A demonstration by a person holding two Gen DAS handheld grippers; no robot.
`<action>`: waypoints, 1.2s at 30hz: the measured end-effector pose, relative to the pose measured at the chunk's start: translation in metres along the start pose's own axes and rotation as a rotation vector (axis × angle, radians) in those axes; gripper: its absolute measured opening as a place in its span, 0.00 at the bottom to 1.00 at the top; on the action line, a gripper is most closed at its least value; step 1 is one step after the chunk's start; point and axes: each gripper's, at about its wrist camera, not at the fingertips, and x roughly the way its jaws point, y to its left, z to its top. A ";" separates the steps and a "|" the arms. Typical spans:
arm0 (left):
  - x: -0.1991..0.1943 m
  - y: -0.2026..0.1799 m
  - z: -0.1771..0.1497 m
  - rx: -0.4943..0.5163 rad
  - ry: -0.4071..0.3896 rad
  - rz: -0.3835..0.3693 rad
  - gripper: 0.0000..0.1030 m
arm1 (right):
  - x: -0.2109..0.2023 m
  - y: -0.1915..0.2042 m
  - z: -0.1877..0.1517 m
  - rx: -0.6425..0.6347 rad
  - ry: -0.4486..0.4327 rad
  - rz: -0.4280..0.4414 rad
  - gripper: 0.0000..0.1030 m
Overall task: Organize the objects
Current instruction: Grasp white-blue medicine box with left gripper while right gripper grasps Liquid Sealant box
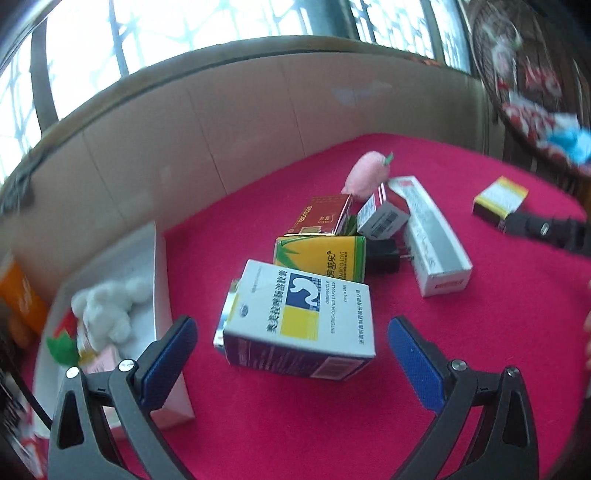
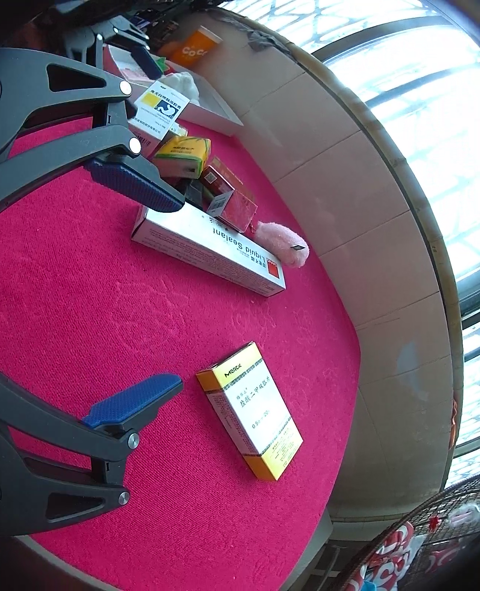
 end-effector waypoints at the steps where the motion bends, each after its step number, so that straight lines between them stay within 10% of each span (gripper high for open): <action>1: 0.004 -0.003 0.000 0.021 0.006 0.011 1.00 | 0.000 -0.001 0.001 0.003 0.000 0.001 0.87; 10: 0.025 -0.002 -0.001 0.000 0.047 0.016 1.00 | 0.039 0.037 0.008 -0.174 0.136 -0.017 0.87; 14: 0.026 0.012 -0.005 -0.079 0.042 -0.060 0.83 | 0.055 0.073 0.001 -0.292 0.183 -0.001 0.87; 23: 0.021 0.022 -0.010 -0.143 0.029 -0.099 0.83 | 0.095 0.092 -0.005 -0.350 0.238 -0.199 0.86; 27: 0.015 0.028 -0.011 -0.193 0.025 -0.108 0.82 | 0.085 0.083 -0.003 -0.360 0.223 -0.169 0.58; 36: -0.018 0.029 -0.011 -0.230 -0.046 -0.116 0.82 | 0.061 0.047 0.002 -0.231 0.206 -0.041 0.41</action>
